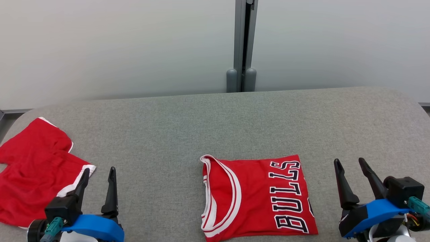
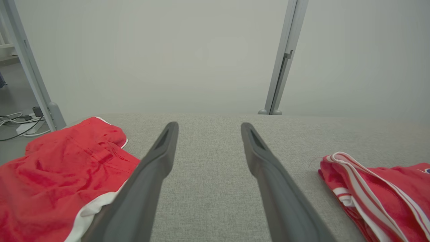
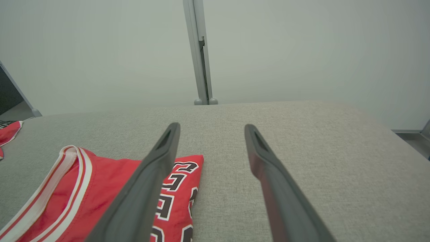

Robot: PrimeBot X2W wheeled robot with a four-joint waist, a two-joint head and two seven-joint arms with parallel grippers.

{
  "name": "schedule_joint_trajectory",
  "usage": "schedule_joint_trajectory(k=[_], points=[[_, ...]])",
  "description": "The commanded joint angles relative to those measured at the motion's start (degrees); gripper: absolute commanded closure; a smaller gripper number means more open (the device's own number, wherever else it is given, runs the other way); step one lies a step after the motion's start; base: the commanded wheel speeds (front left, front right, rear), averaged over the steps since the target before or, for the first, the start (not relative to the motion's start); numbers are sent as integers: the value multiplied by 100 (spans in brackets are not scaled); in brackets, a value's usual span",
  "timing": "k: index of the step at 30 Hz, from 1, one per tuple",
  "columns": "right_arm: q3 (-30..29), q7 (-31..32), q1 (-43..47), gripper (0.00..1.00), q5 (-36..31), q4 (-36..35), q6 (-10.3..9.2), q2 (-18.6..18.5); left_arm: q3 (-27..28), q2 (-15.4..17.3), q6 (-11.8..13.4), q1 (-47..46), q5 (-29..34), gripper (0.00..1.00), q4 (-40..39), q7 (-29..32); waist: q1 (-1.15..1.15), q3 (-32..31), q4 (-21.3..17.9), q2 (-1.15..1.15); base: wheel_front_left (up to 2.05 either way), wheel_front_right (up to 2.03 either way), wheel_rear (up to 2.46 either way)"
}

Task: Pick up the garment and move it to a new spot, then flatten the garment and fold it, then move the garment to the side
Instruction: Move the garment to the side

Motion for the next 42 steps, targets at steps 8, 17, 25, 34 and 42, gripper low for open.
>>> schedule_joint_trajectory(k=[8,17,25,34,42], points=[[145,471,-224,0,156,-179,0,27,90,-39,-16,-15,96,0,-111,-26,0,85,29,0,0,0,0],[-10,2536,-673,0,179,79,0,112,63,-84,-43,-151,177,0,-276,-26,0,325,168,0,0,0,0],[-213,3388,-978,0,93,798,0,150,-16,-129,-124,-336,261,0,-322,-26,0,518,402,0,0,0,0],[-47,3587,-1101,0,199,1842,0,155,-71,-154,-155,-465,349,0,-377,-26,0,643,651,0,0,0,0],[306,3832,-1213,100,153,2358,10,140,-109,-206,-171,-469,370,0,-390,-26,0,678,669,0,0,0,0]])
